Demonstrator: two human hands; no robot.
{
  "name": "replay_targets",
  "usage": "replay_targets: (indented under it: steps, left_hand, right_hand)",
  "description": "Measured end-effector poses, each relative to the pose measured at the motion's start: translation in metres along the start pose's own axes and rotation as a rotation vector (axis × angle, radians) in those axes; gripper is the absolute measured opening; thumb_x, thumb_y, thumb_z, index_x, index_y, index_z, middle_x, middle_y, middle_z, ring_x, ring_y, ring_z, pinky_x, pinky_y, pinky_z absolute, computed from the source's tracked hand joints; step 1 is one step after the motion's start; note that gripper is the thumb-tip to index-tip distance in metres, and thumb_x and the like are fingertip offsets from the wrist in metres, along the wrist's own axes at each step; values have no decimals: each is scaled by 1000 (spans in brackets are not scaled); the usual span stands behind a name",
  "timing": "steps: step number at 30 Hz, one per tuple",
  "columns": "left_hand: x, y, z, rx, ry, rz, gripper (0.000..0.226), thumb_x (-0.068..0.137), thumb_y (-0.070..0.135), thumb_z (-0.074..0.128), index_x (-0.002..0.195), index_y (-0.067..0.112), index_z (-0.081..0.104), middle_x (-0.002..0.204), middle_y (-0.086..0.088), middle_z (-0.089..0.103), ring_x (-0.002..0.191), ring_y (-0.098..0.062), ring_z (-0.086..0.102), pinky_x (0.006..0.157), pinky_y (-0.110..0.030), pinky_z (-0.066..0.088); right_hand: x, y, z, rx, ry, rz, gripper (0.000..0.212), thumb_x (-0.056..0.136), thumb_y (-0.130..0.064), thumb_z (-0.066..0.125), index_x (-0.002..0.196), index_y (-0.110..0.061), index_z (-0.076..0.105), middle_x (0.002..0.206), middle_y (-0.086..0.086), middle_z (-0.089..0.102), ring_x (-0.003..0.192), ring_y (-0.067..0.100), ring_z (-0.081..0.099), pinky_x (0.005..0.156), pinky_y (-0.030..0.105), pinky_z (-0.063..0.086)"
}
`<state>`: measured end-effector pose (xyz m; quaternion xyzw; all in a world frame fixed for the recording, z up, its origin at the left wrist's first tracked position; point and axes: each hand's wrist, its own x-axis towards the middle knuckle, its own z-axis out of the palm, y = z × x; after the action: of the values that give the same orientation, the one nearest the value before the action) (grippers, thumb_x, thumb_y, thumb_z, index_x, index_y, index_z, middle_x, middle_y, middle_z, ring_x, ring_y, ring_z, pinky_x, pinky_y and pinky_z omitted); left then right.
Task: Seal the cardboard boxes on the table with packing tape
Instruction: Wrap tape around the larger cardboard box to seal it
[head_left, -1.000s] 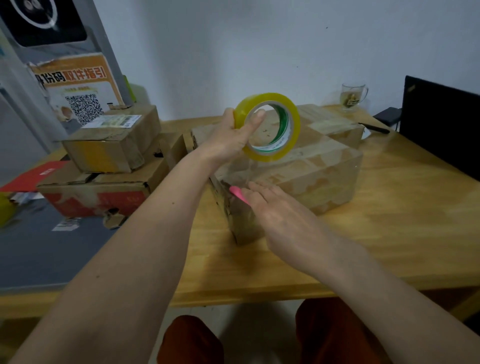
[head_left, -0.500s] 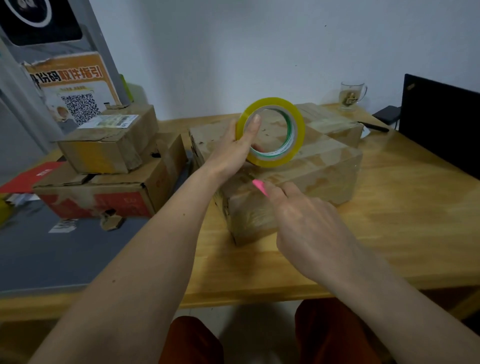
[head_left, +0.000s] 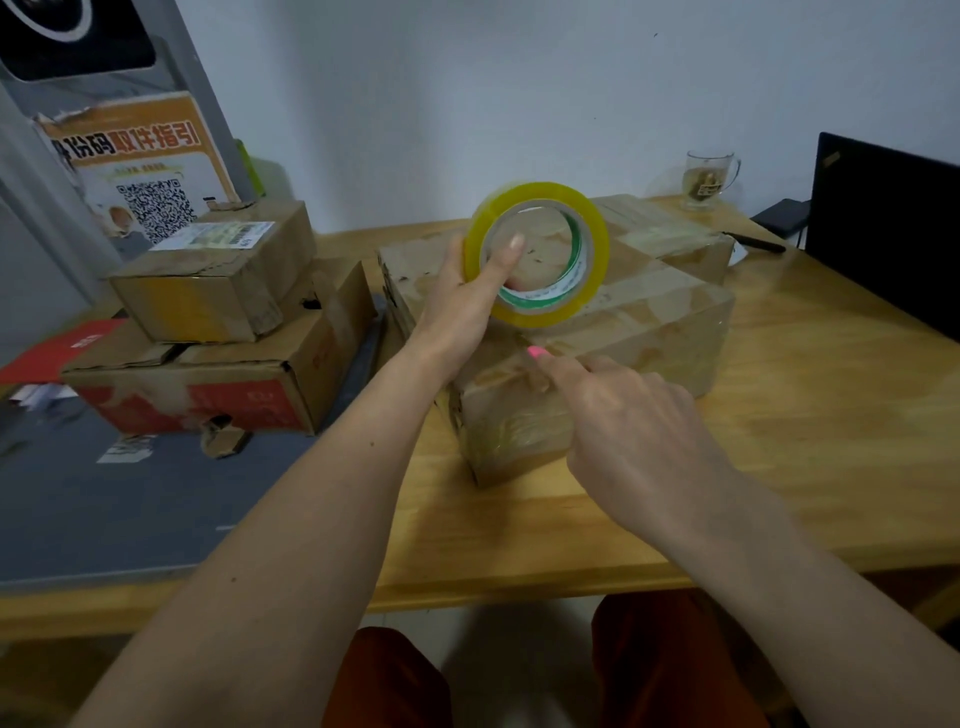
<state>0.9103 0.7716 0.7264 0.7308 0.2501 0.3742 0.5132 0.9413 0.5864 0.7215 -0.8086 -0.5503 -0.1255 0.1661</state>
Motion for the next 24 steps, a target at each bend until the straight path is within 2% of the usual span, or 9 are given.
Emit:
replay_targets:
  steps: [2, 6, 7, 9, 11, 13, 16, 20, 24]
  left_hand:
    - [0, -1, 0, -2, 3, 19, 55, 91, 58, 57, 131, 20, 51, 119, -8, 67, 116, -25, 61, 107, -46, 45]
    - [-2, 2, -1, -60, -1, 10, 82, 82, 68, 54, 134, 4, 53, 123, -12, 65, 119, -29, 59, 107, -47, 45]
    - [-2, 2, -1, -71, 0, -3, 88, 79, 71, 55, 134, 3, 53, 121, -13, 65, 119, -29, 60, 108, -48, 45]
    - [-2, 2, -3, -107, 6, -43, 94, 71, 76, 58, 131, 3, 56, 104, -8, 67, 110, -27, 63, 108, -49, 45]
    - [2, 0, -4, -163, 16, -64, 86, 67, 76, 61, 118, 7, 61, 88, -3, 66, 97, -24, 63, 107, -52, 44]
    - [4, -1, -5, -172, 9, -73, 78, 66, 77, 62, 109, 12, 62, 82, -2, 65, 91, -24, 63, 106, -53, 45]
    - [6, -3, -3, -141, 12, -83, 79, 63, 81, 62, 107, 15, 63, 81, -1, 67, 88, -21, 65, 103, -51, 48]
    - [5, -2, -3, -176, 23, -107, 80, 62, 80, 63, 105, 13, 63, 84, -4, 65, 89, -25, 64, 103, -54, 48]
    - [5, 0, -2, -164, -5, -106, 78, 65, 78, 61, 108, 13, 63, 88, -6, 64, 92, -23, 63, 105, -49, 47]
  right_hand:
    - [2, 4, 1, 15, -5, -17, 71, 91, -1, 45, 153, -25, 21, 113, 4, 60, 93, 29, 63, 65, 33, 36]
    - [3, 8, 4, 38, -16, -36, 73, 90, -1, 43, 153, -28, 18, 110, 3, 59, 89, 28, 61, 66, 33, 40]
    - [2, 11, 3, 33, -16, -30, 72, 90, -1, 43, 153, -28, 20, 105, 2, 58, 82, 26, 60, 63, 32, 39]
    - [-1, 21, -2, 9, -17, 7, 70, 89, 0, 42, 152, -25, 25, 90, 0, 50, 67, 21, 50, 57, 28, 38]
    - [-5, 29, -9, 14, -9, 38, 71, 89, 1, 39, 152, -28, 23, 90, -1, 50, 72, 21, 52, 62, 32, 44]
    - [-8, 29, -15, 51, 26, 14, 68, 89, -3, 32, 151, -31, 27, 98, -1, 59, 81, 21, 60, 67, 35, 50]
    - [-8, 20, -18, 103, 22, -59, 64, 89, -5, 36, 147, -33, 36, 101, -3, 63, 83, 20, 63, 64, 32, 48]
    - [-2, 15, -14, 103, -28, -142, 67, 92, -4, 48, 146, -42, 34, 107, -9, 62, 92, 17, 63, 68, 31, 49]
    - [0, 20, -16, 104, -27, -140, 64, 91, -4, 50, 142, -42, 41, 96, -8, 66, 86, 17, 62, 67, 35, 51]
